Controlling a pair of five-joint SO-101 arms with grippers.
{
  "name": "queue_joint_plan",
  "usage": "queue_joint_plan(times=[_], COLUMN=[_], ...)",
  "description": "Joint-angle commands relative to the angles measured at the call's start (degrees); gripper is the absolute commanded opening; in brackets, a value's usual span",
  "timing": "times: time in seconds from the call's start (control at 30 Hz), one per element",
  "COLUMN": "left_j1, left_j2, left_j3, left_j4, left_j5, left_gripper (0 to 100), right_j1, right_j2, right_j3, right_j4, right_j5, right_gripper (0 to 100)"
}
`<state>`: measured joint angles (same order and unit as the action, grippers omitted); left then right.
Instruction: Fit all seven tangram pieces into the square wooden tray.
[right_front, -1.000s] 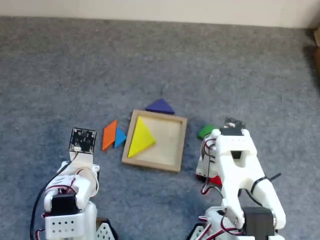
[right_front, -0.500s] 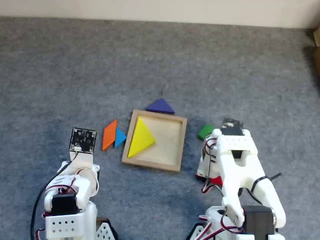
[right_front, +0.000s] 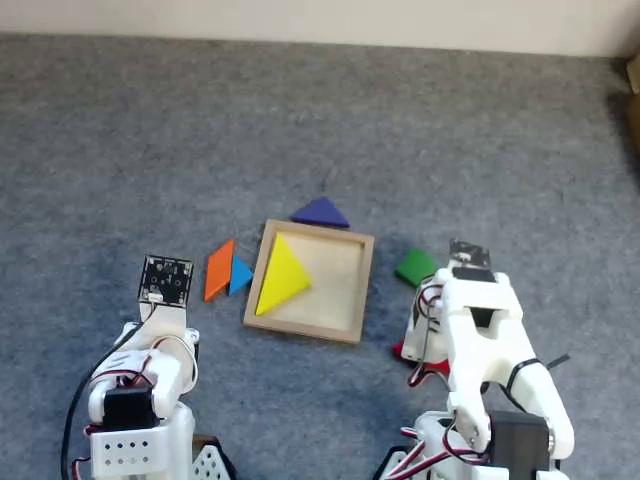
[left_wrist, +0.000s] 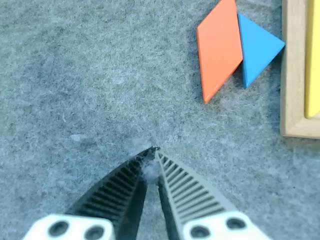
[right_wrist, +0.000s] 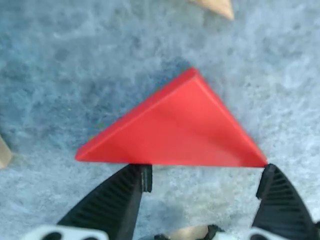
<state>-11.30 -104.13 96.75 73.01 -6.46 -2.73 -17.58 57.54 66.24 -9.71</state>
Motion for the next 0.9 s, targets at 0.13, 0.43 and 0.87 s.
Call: queue_joint_plan(times=[0.13, 0.43, 0.87], left_j1=[-0.04, -0.04, -0.04], left_j2=[-0.04, -0.04, -0.04], left_j3=[0.4, 0.4, 0.4], left_j4=[0.18, 0.18, 0.18], left_j5=[-0.18, -0.18, -0.18], left_gripper=[1, 1, 1], right_j1=[1.98, 6.2, 10.42], right_j2=[-0.22, -0.22, -0.31], right_j3=[0.13, -5.41, -12.97], right_j4=[-3.65, -3.91, -3.47], right_j5=[0.88, 10.29, 18.99], right_gripper=[32.1, 32.1, 32.1])
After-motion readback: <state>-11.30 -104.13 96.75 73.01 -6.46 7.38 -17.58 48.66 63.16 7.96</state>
